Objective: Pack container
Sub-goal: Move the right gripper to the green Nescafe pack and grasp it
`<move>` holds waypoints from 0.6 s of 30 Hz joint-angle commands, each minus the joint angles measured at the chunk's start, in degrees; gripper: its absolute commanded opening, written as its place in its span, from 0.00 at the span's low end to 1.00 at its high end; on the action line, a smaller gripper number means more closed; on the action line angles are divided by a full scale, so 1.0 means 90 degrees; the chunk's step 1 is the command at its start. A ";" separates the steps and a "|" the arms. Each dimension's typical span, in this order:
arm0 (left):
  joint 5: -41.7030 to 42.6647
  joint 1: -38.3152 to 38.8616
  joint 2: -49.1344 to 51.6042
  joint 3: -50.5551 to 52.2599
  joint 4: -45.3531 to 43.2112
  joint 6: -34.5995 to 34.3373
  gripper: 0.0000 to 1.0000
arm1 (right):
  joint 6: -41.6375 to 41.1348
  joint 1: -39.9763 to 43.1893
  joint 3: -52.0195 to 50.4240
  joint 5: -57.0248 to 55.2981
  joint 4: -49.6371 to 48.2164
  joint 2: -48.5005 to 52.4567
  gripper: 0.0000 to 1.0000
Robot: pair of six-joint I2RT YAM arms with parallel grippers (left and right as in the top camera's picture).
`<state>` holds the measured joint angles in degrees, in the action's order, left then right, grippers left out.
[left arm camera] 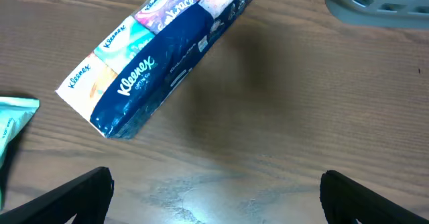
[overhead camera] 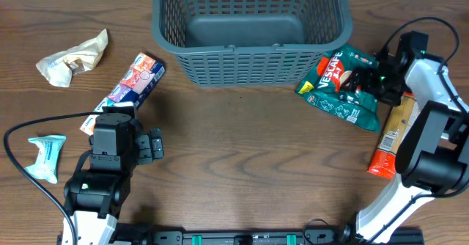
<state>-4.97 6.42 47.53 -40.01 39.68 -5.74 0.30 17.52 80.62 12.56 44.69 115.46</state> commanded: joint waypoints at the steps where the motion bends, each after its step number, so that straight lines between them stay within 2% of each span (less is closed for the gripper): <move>1: -0.0100 -0.0027 -0.0005 -0.0141 0.0017 0.0085 0.98 | 0.0056 -0.0036 -0.0733 -0.0291 -0.0440 0.0245 0.99; 6: -0.0100 -0.0027 -0.0005 -0.0141 0.0017 0.0087 0.99 | -0.0134 -0.0039 -0.1503 -0.0117 -0.1324 0.0245 0.99; 11: -0.0100 -0.0027 -0.0005 -0.0138 0.0017 0.0087 0.99 | -0.0223 -0.0039 -0.1783 -0.0032 -0.1540 0.0245 0.99; 12: -0.0100 -0.0027 -0.0005 -0.0141 0.0017 0.0087 0.99 | -0.0219 -0.0039 -0.1787 -0.0034 -0.1540 0.0245 0.96; 16: -0.0100 -0.0027 -0.0005 -0.0138 0.0019 0.0087 0.98 | -0.0233 -0.0039 -0.1787 -0.0032 -0.1576 0.0245 0.64; 18: -0.0100 -0.0027 -0.0005 -0.0138 0.0019 0.0087 0.99 | -0.0270 -0.0039 -0.1787 -0.0032 -0.1593 0.0245 0.58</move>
<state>-4.95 6.42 47.53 -40.01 39.68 -5.74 -2.70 18.06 68.93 20.88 28.60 112.22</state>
